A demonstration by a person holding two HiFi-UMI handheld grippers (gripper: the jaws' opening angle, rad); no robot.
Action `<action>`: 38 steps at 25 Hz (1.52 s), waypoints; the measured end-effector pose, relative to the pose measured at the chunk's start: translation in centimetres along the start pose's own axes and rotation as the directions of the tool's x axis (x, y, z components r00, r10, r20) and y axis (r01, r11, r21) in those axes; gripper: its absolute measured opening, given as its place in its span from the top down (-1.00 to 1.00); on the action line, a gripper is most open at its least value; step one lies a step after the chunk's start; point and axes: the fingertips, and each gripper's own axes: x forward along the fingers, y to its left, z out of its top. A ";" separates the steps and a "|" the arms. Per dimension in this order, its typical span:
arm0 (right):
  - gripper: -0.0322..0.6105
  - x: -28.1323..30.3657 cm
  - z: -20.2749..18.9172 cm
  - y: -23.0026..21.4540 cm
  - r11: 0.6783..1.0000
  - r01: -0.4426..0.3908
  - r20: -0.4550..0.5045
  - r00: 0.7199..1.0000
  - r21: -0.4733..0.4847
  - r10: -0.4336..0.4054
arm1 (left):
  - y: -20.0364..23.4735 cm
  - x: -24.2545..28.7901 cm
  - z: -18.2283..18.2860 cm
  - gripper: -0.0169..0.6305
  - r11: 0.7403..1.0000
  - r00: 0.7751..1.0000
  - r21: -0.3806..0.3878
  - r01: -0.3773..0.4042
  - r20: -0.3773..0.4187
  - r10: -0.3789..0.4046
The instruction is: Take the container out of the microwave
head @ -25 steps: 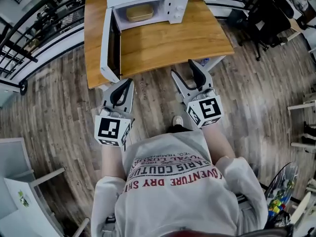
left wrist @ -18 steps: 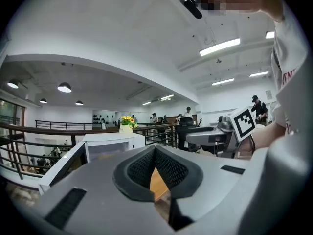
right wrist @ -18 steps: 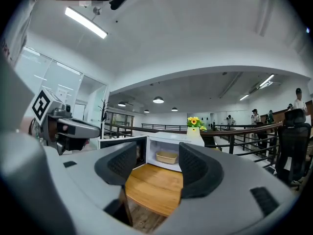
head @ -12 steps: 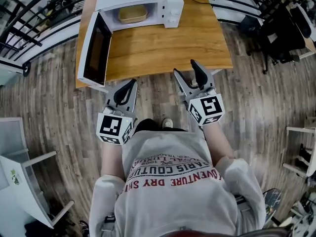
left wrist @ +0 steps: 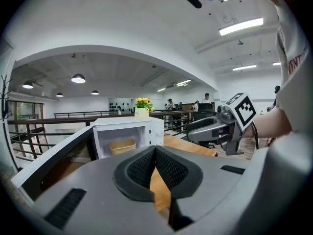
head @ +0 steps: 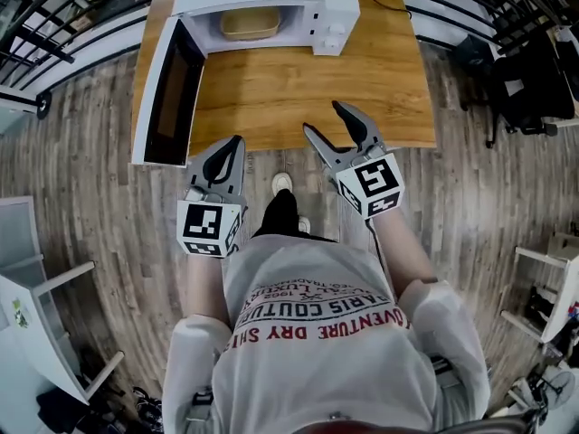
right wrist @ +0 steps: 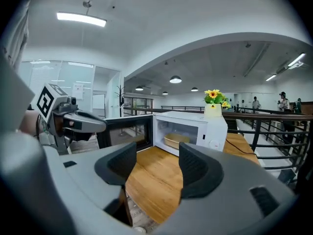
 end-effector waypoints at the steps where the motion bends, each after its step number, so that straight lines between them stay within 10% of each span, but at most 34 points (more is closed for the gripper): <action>1: 0.07 1.2 0.0 -0.3 1.000 -0.016 -0.017 1.000 -0.012 0.016 | 0.6 0.8 0.2 0.90 1.000 1.000 0.005 0.003 0.005 -0.003; 16: 0.08 18.8 -0.8 -3.9 0.961 -0.168 -0.253 0.961 -0.218 0.111 | 11.8 9.4 1.7 0.90 0.998 0.994 -0.036 -0.043 0.098 0.046; 28: 0.08 30.3 -4.8 -5.6 0.853 -0.356 -0.515 0.848 -0.381 0.123 | 15.8 13.2 2.6 0.90 0.999 0.994 -0.038 -0.019 0.111 0.023; 38: 0.23 34.4 -9.0 -7.0 0.649 -0.517 -0.661 0.750 -0.559 0.028 | 17.0 14.4 2.2 0.90 0.996 0.994 -0.084 -0.020 0.104 0.029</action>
